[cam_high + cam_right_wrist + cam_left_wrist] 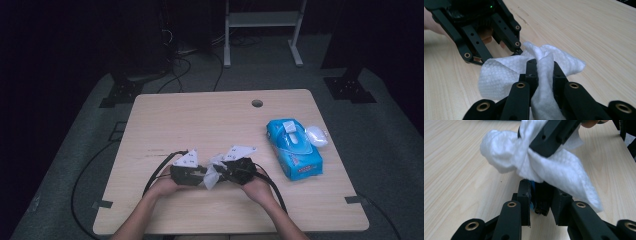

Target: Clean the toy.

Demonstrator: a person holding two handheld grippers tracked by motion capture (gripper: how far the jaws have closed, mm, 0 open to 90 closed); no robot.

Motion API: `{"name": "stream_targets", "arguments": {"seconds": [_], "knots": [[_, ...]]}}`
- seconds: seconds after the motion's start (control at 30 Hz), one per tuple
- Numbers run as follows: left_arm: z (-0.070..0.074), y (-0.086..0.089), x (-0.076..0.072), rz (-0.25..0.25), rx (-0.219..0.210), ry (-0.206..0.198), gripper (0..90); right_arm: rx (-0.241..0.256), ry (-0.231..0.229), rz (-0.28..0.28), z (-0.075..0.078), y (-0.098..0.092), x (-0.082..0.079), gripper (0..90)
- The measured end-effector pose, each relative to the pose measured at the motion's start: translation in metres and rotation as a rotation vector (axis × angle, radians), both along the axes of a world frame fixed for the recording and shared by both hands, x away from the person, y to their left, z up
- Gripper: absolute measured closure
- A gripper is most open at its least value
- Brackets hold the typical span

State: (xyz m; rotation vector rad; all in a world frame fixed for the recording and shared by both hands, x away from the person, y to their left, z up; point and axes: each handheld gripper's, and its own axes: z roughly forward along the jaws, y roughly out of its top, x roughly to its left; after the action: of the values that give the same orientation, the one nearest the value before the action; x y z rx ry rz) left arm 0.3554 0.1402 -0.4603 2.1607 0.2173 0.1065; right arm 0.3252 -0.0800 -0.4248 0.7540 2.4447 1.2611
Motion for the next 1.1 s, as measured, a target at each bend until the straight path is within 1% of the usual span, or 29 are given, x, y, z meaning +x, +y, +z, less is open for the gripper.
{"name": "stream_targets", "arguments": {"seconds": [0.03, 0.07, 0.1, 0.17, 0.23, 0.27, 0.3, 0.33, 0.37, 0.4, 0.43, 0.5, 0.57, 0.6, 0.63, 0.67, 0.77, 0.87, 0.93, 1.0, 1.07, 1.1], "knots": [[0.0, 0.0, 0.0, 0.0, 0.0, 0.0, 71.9, 0.0, 0.0, 0.0, 0.0, 0.0, 0.0, 80.3], [0.0, 0.002, 0.0, 0.001, 0.0, 0.003, 71.9, 0.0, -0.003, -0.004, 0.001, -0.005, 0.001, 80.2], [0.0, 0.003, 0.001, 0.0, 0.002, 0.003, 71.9, -0.018, -0.009, -0.018, 0.002, -0.009, 0.001, 80.2], [0.0, 0.005, 0.002, 0.002, 0.004, -0.001, 72.0, -0.024, -0.002, -0.053, 0.001, -0.023, 0.003, 80.3], [0.0, 0.006, 0.002, 0.002, 0.006, 0.0, 72.1, -0.003, 0.008, -0.086, 0.0, -0.036, 0.005, 80.3], [0.0, 0.006, 0.002, 0.002, 0.005, 0.0, 72.1, 0.005, 0.011, -0.111, -0.001, -0.044, 0.006, 80.3], [0.0, 0.005, 0.003, 0.002, 0.004, -0.001, 72.0, 0.008, 0.013, -0.119, -0.001, -0.047, 0.006, 80.3], [0.0, 0.005, 0.002, 0.005, 0.005, 0.001, 71.8, 0.022, 0.013, -0.122, -0.002, -0.049, 0.005, 80.3], [0.001, 0.005, 0.003, 0.007, 0.006, 0.005, 71.5, 0.022, 0.01, -0.125, -0.002, -0.049, 0.005, 80.3], [0.0, 0.004, 0.003, 0.006, -0.003, 0.015, 71.0, 0.02, 0.004, -0.132, -0.003, -0.048, 0.004, 80.3], [0.001, 0.004, 0.003, 0.006, -0.014, 0.017, 69.5, 0.022, -0.001, -0.133, -0.003, -0.046, 0.003, 80.4], [0.002, 0.002, 0.002, 0.001, -0.011, 0.008, 64.3, 0.029, 0.002, -0.126, -0.004, -0.044, 0.002, 80.4], [0.004, -0.002, 0.0, 0.008, 0.003, -0.013, 61.7, 0.024, -0.006, -0.127, -0.004, -0.041, 0.001, 80.5], [0.004, -0.002, 0.0, 0.008, 0.003, -0.013, 61.7, 0.024, -0.006, -0.127, -0.004, -0.041, 0.001, 80.5], [0.005, -0.005, 0.0, 0.013, 0.013, -0.032, 61.7, 0.026, 0.001, -0.125, -0.004, -0.036, 0.0, 80.5], [0.005, -0.006, -0.001, 0.017, 0.012, -0.035, 61.8, 0.023, -0.001, -0.119, -0.003, -0.033, 0.0, 80.5], [0.006, -0.007, -0.002, 0.023, 0.028, -0.049, 61.8, 0.026, -0.001, -0.088, -0.004, -0.023, -0.003, 80.5], [0.007, -0.006, -0.003, 0.019, 0.04, -0.075, 63.0, 0.022, -0.01, -0.069, -0.004, -0.015, -0.004, 80.4], [0.007, -0.004, -0.004, 0.018, 0.044, -0.086, 63.9, 0.022, -0.005, -0.063, -0.004, -0.017, -0.004, 80.5], [0.007, -0.003, -0.003, 0.016, 0.045, -0.086, 64.4, 0.008, -0.01, -0.065, -0.002, -0.023, -0.004, 80.5], [0.007, -0.004, -0.003, 0.016, 0.045, -0.087, 64.5, 0.008, -0.009, -0.078, -0.002, -0.03, -0.004, 80.5], [0.007, -0.004, -0.003, 0.017, 0.043, -0.085, 64.4, -0.002, -0.011, -0.091, -0.001, -0.036, -0.004, 80.5]]}}
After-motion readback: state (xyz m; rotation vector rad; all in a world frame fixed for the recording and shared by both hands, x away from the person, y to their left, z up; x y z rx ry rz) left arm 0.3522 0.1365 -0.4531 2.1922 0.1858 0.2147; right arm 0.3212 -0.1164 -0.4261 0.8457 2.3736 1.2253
